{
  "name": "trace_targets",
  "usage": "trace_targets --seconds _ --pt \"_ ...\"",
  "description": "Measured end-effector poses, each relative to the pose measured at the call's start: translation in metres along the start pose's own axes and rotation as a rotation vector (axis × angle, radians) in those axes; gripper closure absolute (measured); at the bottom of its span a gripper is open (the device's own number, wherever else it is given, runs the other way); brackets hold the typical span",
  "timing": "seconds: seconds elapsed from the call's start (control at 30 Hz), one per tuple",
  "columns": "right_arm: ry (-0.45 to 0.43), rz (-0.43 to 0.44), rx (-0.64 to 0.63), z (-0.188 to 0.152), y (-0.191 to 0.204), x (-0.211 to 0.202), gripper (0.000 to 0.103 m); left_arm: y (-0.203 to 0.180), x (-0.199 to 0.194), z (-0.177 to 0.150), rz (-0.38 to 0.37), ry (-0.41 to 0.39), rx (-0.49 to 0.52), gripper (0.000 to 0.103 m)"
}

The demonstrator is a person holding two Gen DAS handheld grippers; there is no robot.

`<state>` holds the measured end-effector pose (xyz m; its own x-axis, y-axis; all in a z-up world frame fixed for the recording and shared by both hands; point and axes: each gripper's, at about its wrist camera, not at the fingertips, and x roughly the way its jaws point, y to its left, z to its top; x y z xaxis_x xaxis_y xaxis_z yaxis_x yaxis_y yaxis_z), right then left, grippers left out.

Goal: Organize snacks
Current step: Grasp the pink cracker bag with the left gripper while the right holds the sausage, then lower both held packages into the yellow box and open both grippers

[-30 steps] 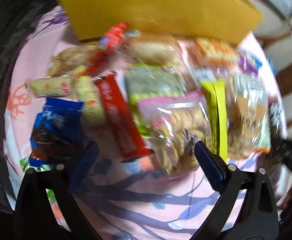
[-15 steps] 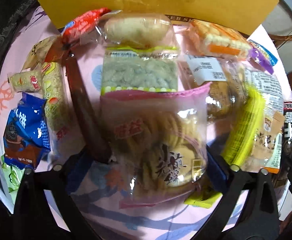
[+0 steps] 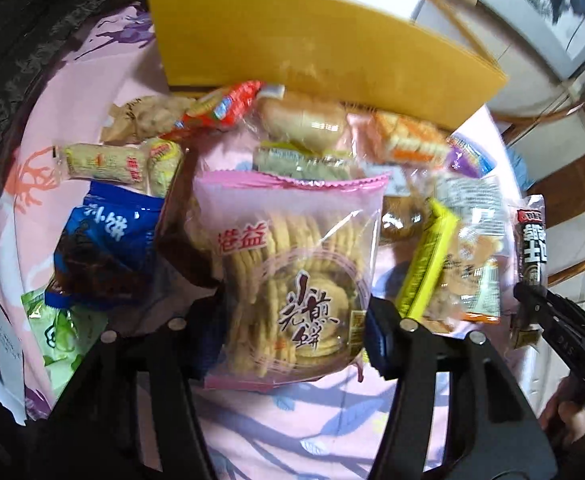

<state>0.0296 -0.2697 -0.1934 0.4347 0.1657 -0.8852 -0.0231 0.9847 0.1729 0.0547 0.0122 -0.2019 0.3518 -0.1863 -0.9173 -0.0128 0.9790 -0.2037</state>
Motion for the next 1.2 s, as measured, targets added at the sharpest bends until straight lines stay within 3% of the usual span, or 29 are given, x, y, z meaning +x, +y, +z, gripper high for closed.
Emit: trace_targets --seconds 0.07,0.13,0.37,0.53,0.73,1.03,1.2 --pt "-0.042 0.021 -0.028 0.008 0.010 -0.016 0.074 0.005 -0.010 0.000 -0.081 -0.021 -0.029 0.045" --pt "-0.069 0.034 -0.062 0.015 0.021 -0.028 0.074 0.014 -0.020 -0.001 -0.115 -0.032 -0.040 0.045" --pt "-0.108 0.133 -0.158 0.030 0.071 -0.045 0.074 0.038 -0.039 -0.007 -0.120 -0.036 -0.111 0.045" --pt "-0.077 0.172 -0.198 0.025 0.092 -0.041 0.074 0.065 -0.025 -0.007 -0.167 0.044 -0.213 0.045" --pt "-0.071 0.186 -0.212 0.024 0.099 -0.040 0.074 0.093 -0.028 -0.010 -0.096 0.015 -0.291 0.045" --pt "-0.122 0.200 -0.211 0.059 0.109 -0.045 0.074 0.033 -0.066 0.036 -0.065 -0.126 -0.093 0.045" --pt "-0.190 0.207 -0.211 0.107 0.126 -0.050 0.074 0.001 -0.071 0.081 -0.054 -0.174 -0.053 0.045"
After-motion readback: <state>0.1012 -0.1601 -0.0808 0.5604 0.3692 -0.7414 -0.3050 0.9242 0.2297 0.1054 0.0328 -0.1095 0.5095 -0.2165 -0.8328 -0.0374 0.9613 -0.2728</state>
